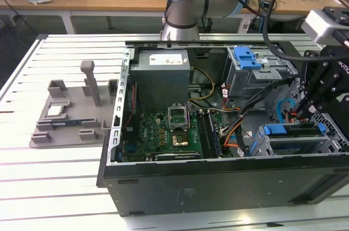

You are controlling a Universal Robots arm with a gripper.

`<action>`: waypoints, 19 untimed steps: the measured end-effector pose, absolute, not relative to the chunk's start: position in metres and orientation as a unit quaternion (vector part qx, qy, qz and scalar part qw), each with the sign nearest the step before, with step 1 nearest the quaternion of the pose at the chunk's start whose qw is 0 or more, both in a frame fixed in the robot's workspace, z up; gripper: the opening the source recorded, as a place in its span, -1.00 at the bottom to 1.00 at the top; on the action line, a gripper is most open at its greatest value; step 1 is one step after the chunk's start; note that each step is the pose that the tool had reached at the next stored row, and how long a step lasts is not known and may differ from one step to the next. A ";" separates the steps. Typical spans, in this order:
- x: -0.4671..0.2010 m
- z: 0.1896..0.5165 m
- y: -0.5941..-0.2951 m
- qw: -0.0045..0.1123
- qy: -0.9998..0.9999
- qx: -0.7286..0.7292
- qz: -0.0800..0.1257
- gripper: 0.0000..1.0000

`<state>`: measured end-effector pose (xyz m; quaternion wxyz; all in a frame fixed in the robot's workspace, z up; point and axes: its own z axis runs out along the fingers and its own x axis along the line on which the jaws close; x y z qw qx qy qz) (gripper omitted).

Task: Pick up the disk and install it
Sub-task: 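Insert the second disk wire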

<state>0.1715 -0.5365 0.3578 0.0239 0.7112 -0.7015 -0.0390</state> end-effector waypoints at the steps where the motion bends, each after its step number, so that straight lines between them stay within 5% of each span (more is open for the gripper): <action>1: 0.171 0.356 -0.537 0.024 -0.701 0.712 -0.039 -0.68; 19: 0.171 0.341 -0.538 0.024 -0.693 0.719 -0.039 -0.68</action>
